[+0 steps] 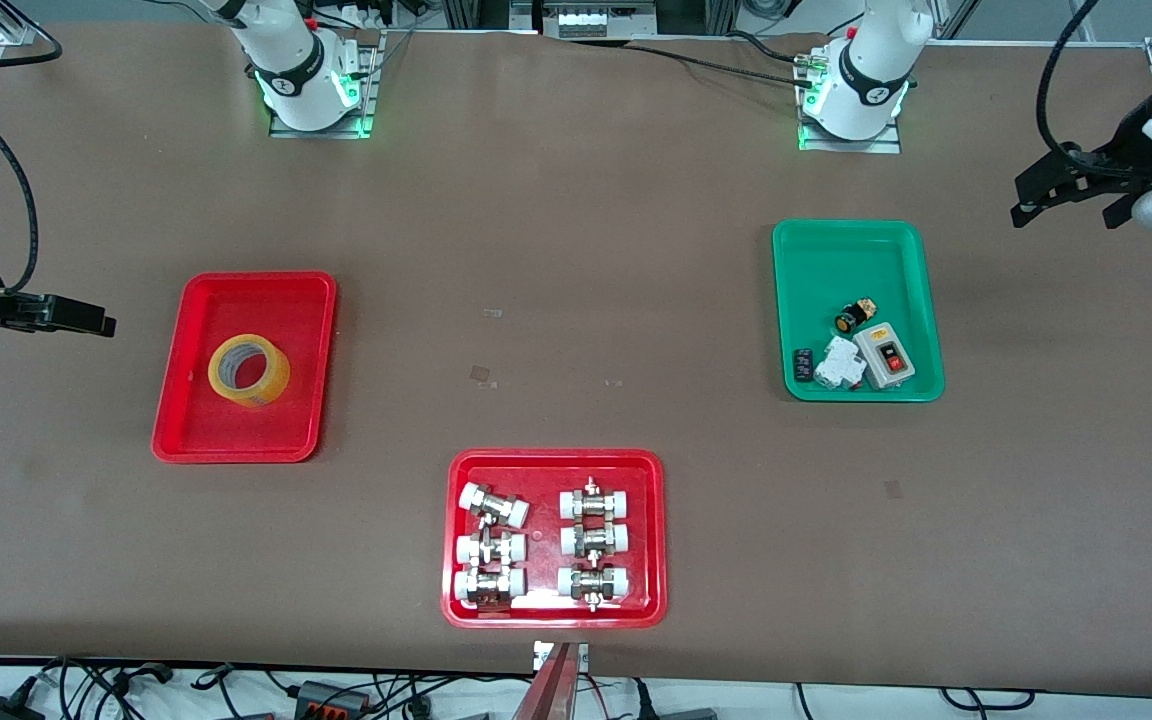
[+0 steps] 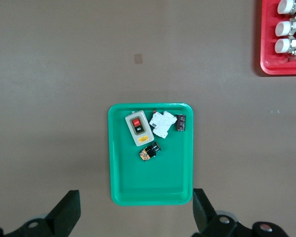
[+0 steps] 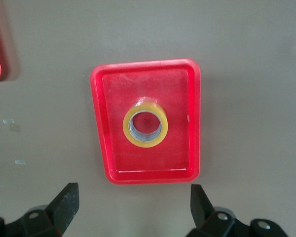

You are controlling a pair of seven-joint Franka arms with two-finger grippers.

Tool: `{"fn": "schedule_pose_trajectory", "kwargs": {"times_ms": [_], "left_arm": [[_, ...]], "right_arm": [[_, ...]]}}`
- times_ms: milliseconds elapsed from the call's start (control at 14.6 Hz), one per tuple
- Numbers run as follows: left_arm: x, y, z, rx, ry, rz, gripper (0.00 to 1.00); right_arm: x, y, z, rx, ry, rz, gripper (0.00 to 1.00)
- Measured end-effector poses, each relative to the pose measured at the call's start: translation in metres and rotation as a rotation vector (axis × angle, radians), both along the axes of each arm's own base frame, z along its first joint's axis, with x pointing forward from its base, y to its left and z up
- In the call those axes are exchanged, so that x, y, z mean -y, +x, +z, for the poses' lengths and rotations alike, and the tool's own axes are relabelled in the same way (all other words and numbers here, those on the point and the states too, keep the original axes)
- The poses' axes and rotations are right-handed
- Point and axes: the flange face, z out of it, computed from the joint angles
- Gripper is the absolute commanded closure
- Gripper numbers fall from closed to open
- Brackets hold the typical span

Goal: Left arm passes tape to right arm into tray

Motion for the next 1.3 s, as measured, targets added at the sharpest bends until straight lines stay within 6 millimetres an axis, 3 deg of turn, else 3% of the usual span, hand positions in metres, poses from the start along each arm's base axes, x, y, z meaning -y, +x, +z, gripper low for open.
{"fn": "schedule_pose_trajectory", "kwargs": {"times_ms": [410,819,1297], "left_arm": [[0.004,0.028,-0.007,-0.027,-0.004,-0.007,0.0],[0.003,0.033,-0.015,-0.046,-0.004,-0.004,0.0],[0.002,0.033,-0.014,-0.045,-0.004,-0.001,0.0]], "right_arm": [[-0.014,0.009,0.032,0.156,-0.053,0.009,0.0],[-0.011,0.01,0.032,0.201,-0.067,0.006,0.0],[-0.008,-0.047,0.025,0.243,-0.051,0.019,0.0]]}}
